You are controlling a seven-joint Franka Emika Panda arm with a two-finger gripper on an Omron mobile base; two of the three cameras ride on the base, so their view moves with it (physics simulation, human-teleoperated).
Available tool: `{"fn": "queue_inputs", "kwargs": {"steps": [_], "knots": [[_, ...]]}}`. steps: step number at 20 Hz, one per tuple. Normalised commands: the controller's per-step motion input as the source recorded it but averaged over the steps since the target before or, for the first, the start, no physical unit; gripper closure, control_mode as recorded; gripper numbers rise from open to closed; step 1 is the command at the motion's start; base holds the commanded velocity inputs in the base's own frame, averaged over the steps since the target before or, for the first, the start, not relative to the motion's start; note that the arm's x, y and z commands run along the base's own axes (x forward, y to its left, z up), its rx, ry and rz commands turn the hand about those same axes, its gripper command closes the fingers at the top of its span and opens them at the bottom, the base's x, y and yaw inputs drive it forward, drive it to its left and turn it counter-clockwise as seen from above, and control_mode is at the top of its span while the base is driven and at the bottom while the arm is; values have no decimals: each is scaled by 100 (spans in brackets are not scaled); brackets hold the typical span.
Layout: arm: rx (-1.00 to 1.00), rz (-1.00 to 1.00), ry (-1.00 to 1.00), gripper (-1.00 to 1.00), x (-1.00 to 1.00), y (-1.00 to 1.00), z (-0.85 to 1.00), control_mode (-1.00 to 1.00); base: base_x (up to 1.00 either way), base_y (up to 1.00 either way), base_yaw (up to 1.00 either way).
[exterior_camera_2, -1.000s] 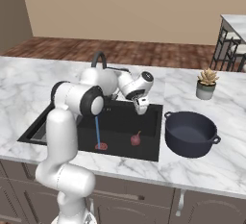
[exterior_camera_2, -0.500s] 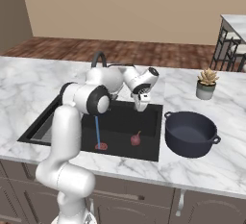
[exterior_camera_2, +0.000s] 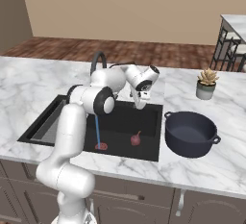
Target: Dump the onion from the pot into the sink. Then turn on the water and wash the onion. Then turn off the water and put the onion back in the pot.
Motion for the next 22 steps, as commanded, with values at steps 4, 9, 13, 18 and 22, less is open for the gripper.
{"fn": "queue_inputs", "kwargs": {"steps": [4,9,13,18,22], "knots": [[0,-1,7,-100,18,38,-47,-100,0,0,0],[0,-1,5,-100,17,14,-29,-100,0,0,0],[0,-1,5,-100,18,0,-11,-100,0,0,0],[1,-2,4,-100,26,0,-1,-100,0,0,0],[0,-4,6,-100,31,7,-6,-100,0,0,0]]}}
